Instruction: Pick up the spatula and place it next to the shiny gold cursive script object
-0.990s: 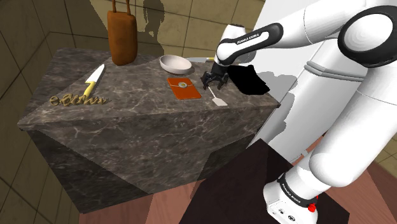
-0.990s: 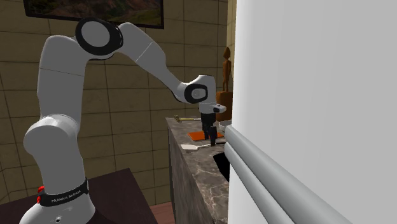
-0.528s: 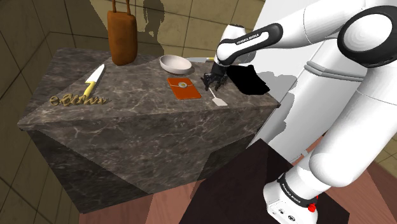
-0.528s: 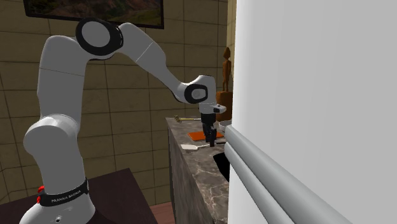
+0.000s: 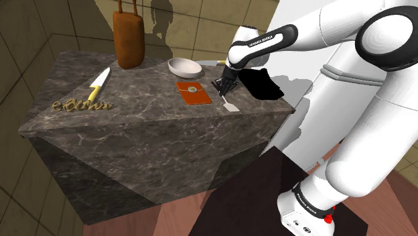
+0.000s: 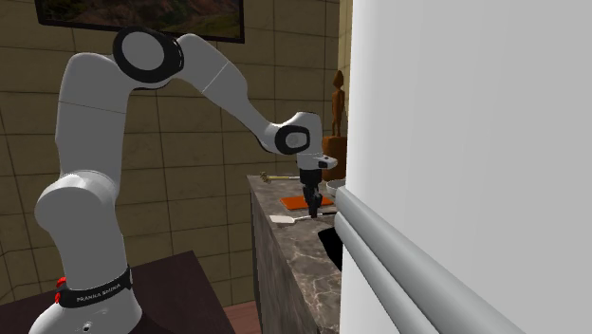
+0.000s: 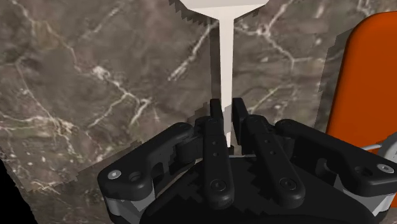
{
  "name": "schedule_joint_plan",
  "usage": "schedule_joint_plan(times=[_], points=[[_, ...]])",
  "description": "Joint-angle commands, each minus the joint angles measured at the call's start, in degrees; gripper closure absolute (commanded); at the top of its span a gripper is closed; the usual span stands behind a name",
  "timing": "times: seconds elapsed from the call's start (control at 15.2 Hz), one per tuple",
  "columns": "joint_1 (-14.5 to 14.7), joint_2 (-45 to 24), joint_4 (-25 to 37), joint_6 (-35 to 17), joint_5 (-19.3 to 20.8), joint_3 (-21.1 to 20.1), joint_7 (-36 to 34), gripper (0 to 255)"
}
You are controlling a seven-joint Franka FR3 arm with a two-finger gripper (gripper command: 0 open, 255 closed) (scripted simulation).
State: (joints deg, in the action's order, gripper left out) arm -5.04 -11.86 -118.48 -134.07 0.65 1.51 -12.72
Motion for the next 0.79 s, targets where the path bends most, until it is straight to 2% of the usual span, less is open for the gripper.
schedule_joint_plan(times=[0.0,0.73], points=[[0.0,0.0,0.0,0.0,0.0,0.0,0.0,255],[0.0,4.2,3.5,7.7,0.1,0.0,0.0,255]])
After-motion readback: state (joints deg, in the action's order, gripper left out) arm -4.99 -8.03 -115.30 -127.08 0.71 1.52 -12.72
